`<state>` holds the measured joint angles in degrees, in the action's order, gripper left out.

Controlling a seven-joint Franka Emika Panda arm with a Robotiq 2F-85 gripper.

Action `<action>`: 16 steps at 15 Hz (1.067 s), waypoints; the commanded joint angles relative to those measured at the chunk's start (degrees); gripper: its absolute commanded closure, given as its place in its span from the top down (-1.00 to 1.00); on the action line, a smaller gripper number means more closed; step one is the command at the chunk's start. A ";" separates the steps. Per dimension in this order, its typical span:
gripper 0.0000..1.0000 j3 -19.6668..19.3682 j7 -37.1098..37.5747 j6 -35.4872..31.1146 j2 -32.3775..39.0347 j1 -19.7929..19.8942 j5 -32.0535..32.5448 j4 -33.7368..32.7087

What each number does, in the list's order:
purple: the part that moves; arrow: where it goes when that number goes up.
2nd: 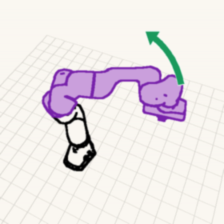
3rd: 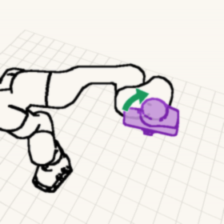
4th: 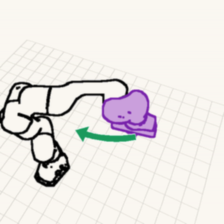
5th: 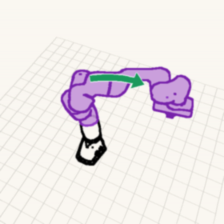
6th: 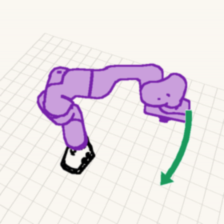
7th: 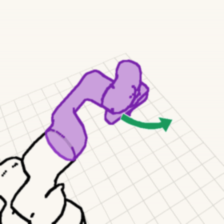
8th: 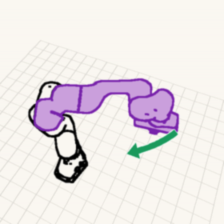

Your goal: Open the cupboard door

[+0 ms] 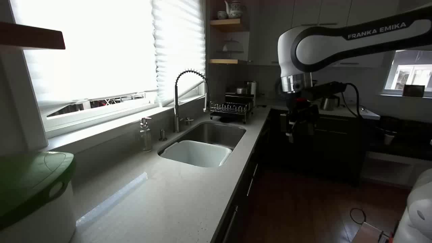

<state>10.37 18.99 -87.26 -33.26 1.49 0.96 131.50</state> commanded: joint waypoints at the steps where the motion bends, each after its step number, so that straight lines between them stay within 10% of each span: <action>1: 1.00 -0.67 0.36 0.13 0.14 -0.86 0.31 -0.13; 9: 1.00 -1.29 -0.28 -1.10 0.41 -0.81 -0.06 0.21; 16: 1.00 -12.81 -3.48 -23.59 2.67 3.92 -8.23 9.98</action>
<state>1.67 17.81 -100.99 -31.38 3.09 -4.24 136.46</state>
